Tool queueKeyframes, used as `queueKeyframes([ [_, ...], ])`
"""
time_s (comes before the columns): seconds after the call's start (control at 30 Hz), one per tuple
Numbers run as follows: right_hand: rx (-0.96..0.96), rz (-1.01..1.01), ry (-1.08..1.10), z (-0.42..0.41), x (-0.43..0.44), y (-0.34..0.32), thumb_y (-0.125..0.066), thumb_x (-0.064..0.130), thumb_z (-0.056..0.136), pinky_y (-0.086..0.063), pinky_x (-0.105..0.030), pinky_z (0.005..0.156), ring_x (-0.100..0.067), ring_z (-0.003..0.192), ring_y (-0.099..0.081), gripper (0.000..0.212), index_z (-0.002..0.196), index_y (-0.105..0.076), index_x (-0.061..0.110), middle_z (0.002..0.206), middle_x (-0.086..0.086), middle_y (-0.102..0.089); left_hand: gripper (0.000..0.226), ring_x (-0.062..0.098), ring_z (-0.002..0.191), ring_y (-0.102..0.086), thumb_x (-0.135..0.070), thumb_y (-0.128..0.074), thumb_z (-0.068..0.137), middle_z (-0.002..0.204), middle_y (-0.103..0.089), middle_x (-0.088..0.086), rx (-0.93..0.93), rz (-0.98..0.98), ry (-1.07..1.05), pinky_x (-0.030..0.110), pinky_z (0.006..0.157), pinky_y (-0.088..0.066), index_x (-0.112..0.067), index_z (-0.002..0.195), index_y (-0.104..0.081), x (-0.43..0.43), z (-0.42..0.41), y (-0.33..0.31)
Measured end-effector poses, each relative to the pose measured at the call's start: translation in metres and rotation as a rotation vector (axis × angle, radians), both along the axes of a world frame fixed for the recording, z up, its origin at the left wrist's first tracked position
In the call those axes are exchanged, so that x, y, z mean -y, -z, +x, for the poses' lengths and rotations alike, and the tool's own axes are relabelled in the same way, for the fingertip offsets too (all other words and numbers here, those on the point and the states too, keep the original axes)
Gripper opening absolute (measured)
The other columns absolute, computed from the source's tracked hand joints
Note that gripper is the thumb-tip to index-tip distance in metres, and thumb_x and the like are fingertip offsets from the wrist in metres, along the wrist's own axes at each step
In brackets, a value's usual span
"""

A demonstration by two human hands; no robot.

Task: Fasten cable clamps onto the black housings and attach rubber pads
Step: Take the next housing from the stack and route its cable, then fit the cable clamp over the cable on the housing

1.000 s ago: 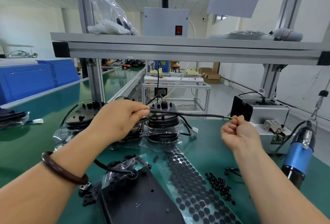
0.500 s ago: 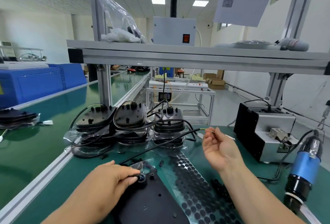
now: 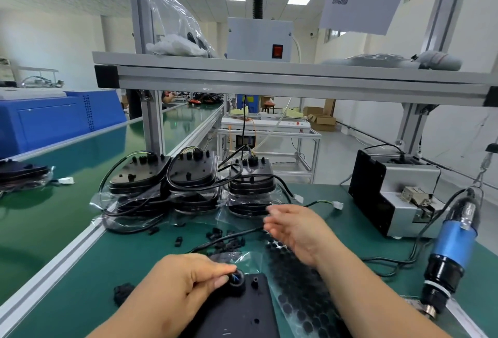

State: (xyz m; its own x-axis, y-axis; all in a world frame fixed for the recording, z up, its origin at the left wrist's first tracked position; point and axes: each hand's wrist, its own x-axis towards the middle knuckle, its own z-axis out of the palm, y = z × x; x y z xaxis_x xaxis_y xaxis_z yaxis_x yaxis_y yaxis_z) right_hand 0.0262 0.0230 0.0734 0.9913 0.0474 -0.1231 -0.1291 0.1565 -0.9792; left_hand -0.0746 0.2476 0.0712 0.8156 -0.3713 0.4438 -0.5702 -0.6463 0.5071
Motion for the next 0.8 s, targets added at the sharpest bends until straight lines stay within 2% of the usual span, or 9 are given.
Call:
queueKeyframes([
  [0.1, 0.233, -0.602, -0.191, -0.001, -0.023, 0.007, -0.067, 0.007, 0.087, -0.05, -0.018, 0.064, -0.005, 0.062, -0.06, 0.008, 0.088, -0.074, 0.011, 0.07, 0.002, -0.068, 0.042, -0.013, 0.081, -0.063, -0.031, -0.067, 0.084, 0.086, -0.067, -0.033, 0.081, -0.003, -0.046, 0.015, 0.074, -0.052, -0.07, 0.096, -0.057, 0.0, -0.003, 0.008],
  [0.17, 0.376, -1.008, -0.283, 0.003, -0.033, 0.01, -0.071, 0.017, 0.083, -0.045, -0.014, 0.068, -0.001, 0.067, -0.058, 0.011, 0.091, -0.078, 0.016, 0.078, 0.005, -0.072, 0.039, -0.013, 0.08, -0.063, -0.037, -0.062, 0.08, 0.084, -0.067, -0.031, 0.088, -0.01, -0.089, 0.019, 0.071, -0.054, -0.07, 0.098, -0.057, 0.002, -0.005, 0.011],
  [0.23, 0.408, -1.166, -0.373, 0.006, -0.041, 0.008, -0.073, 0.024, 0.081, -0.043, -0.012, 0.069, -0.001, 0.073, -0.059, 0.017, 0.098, -0.077, 0.02, 0.091, 0.004, -0.074, 0.041, -0.013, 0.079, -0.063, -0.036, -0.062, 0.078, 0.083, -0.066, -0.032, 0.114, -0.017, -0.123, 0.019, 0.07, -0.055, -0.07, 0.1, -0.056, 0.002, -0.006, 0.014],
  [0.3, 0.41, -1.25, -0.427, 0.008, -0.047, 0.004, -0.073, 0.026, 0.082, -0.043, -0.015, 0.07, -0.002, 0.076, -0.058, 0.021, 0.103, -0.076, 0.021, 0.097, 0.003, -0.074, 0.044, -0.017, 0.085, -0.061, -0.037, -0.063, 0.08, 0.088, -0.065, -0.037, 0.119, -0.014, -0.14, 0.017, 0.074, -0.054, -0.073, 0.102, -0.052, 0.003, -0.009, 0.015],
  [0.37, 0.44, -1.349, -0.463, 0.009, -0.052, 0.0, -0.072, 0.026, 0.084, -0.041, -0.017, 0.07, -0.004, 0.077, -0.056, 0.021, 0.103, -0.075, 0.02, 0.097, 0.003, -0.073, 0.054, -0.02, 0.098, -0.055, -0.04, -0.065, 0.084, 0.099, -0.061, -0.044, 0.093, -0.021, -0.146, 0.013, 0.086, -0.049, -0.082, 0.104, -0.036, 0.004, -0.011, 0.017],
  [0.43, 0.471, -1.402, -0.478, 0.008, -0.054, -0.002, -0.071, 0.026, 0.084, -0.038, -0.015, 0.064, -0.005, 0.073, -0.053, 0.019, 0.101, -0.074, 0.019, 0.086, 0.01, -0.067, 0.055, -0.02, 0.104, -0.052, -0.047, -0.063, 0.084, 0.102, -0.056, -0.048, 0.061, -0.022, -0.17, 0.013, 0.091, -0.045, -0.084, 0.106, -0.029, 0.001, -0.013, 0.017],
  [0.57, 0.506, -1.359, -0.445, 0.005, -0.054, 0.004, -0.07, 0.018, 0.082, -0.031, -0.009, 0.054, -0.001, 0.066, -0.048, 0.01, 0.087, -0.066, 0.026, 0.071, 0.018, -0.05, 0.028, -0.015, 0.091, -0.059, -0.042, -0.065, 0.085, 0.093, -0.06, -0.044, -0.065, -0.089, -0.135, 0.017, 0.083, -0.049, -0.059, 0.1, -0.049, -0.003, -0.013, 0.02],
  [0.67, 0.545, -1.32, -0.378, 0.005, -0.055, 0.01, -0.068, 0.017, 0.082, -0.033, -0.011, 0.057, -0.006, 0.072, -0.051, 0.016, 0.08, -0.06, 0.03, 0.072, 0.018, -0.051, 0.029, -0.011, 0.083, -0.062, -0.034, -0.069, 0.084, 0.086, -0.065, -0.035, -0.042, -0.135, -0.128, 0.018, 0.076, -0.051, -0.059, 0.091, -0.058, -0.005, -0.011, 0.021],
  [0.8, 0.546, -1.179, -0.233, 0.005, -0.05, 0.014, -0.068, 0.024, 0.086, -0.041, -0.014, 0.065, -0.006, 0.077, -0.058, 0.008, 0.094, -0.069, 0.025, 0.076, 0.014, -0.06, 0.017, 0.0, 0.078, -0.065, -0.036, -0.068, 0.084, 0.082, -0.068, -0.027, -0.088, -0.147, -0.114, 0.027, 0.075, -0.054, -0.052, 0.091, -0.064, -0.007, -0.007, 0.024],
])
